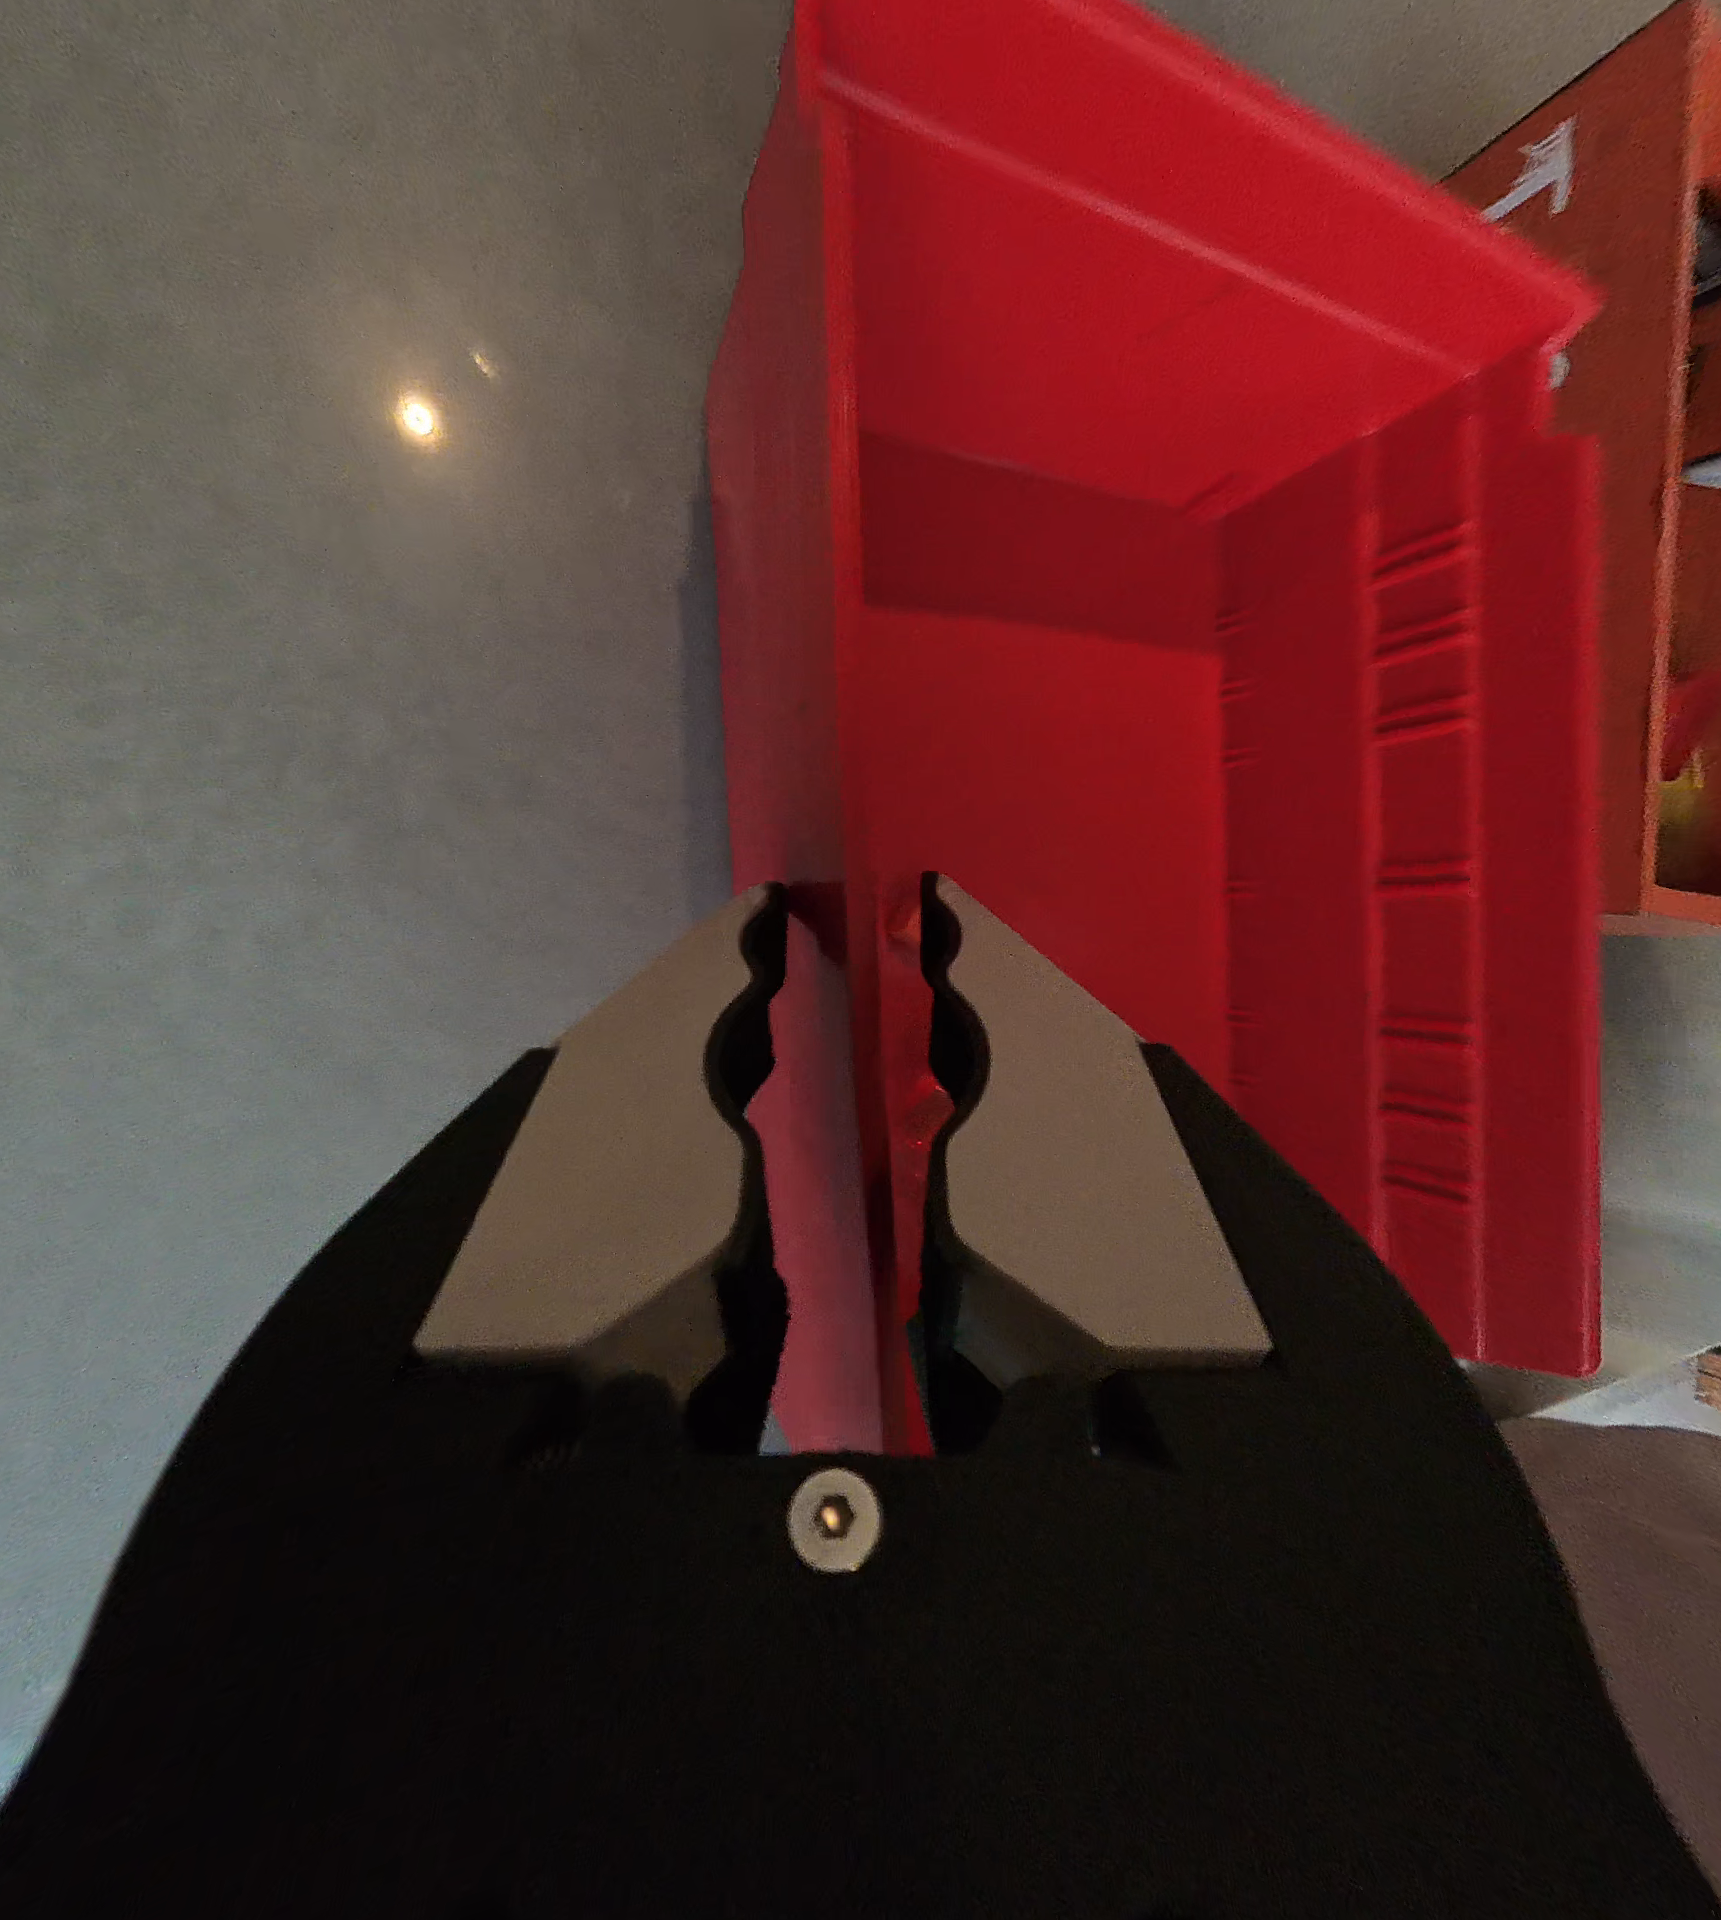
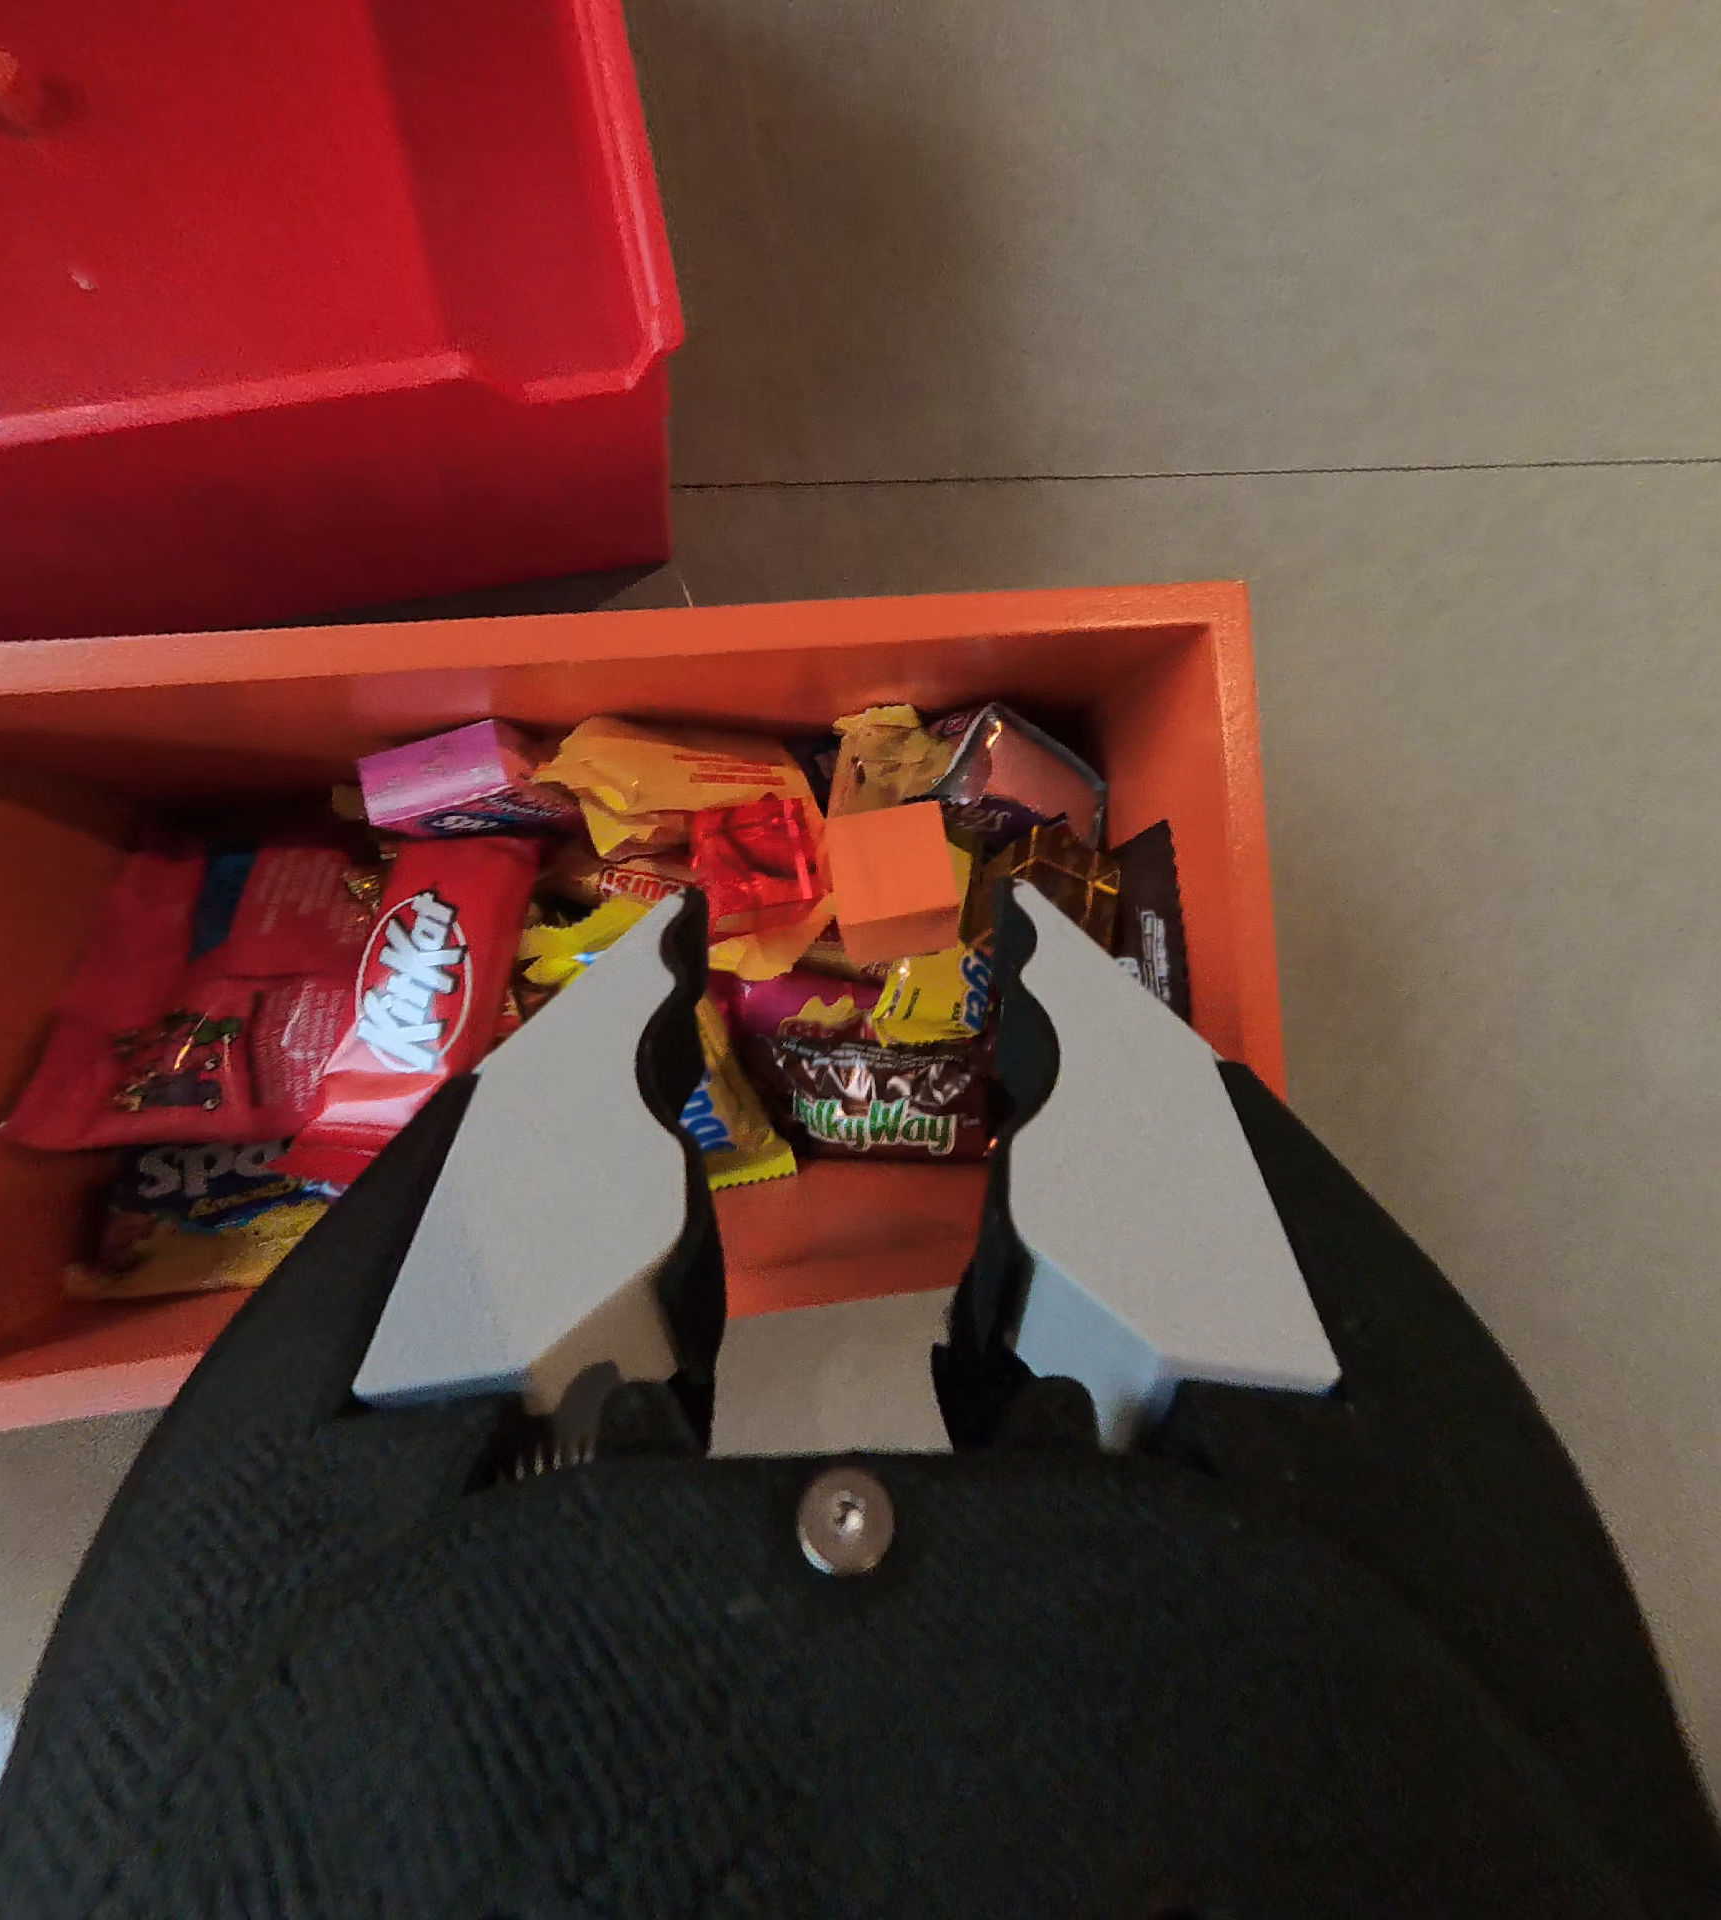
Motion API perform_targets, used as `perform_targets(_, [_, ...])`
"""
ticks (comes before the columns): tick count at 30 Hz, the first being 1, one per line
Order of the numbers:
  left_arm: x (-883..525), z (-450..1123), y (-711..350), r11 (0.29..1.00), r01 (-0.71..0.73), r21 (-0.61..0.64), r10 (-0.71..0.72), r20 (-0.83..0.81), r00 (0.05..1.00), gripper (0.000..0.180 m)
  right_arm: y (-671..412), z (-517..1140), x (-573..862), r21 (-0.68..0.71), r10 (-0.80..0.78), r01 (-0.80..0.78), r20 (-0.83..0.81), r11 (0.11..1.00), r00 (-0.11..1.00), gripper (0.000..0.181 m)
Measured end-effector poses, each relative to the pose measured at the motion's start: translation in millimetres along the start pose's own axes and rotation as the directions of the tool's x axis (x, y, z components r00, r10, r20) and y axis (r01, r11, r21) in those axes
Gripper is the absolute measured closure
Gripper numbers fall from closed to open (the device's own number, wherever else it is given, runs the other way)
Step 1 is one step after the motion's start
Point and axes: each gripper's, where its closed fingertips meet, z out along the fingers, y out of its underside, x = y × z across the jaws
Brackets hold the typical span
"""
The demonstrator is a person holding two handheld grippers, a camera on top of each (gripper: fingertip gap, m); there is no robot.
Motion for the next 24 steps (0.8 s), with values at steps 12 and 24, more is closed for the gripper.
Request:
perform_targets(12, [1, -77, 10, 0.97, -0.055, 0.236, 0.054, 0.013, 0.998, 0.168, -91, -59, -39, 0.178, -0.18, 0.181, -0.018, 0.967, 0.983, 0.156])
perform_targets(24, [-15, -96, 29, 0.969, -0.028, 0.244, 0.034, -0.022, 0.999, 0.169, -26, -24, -10, 0.019, -0.122, 0.121, 0.156, 0.992, 0.98, 0.132])
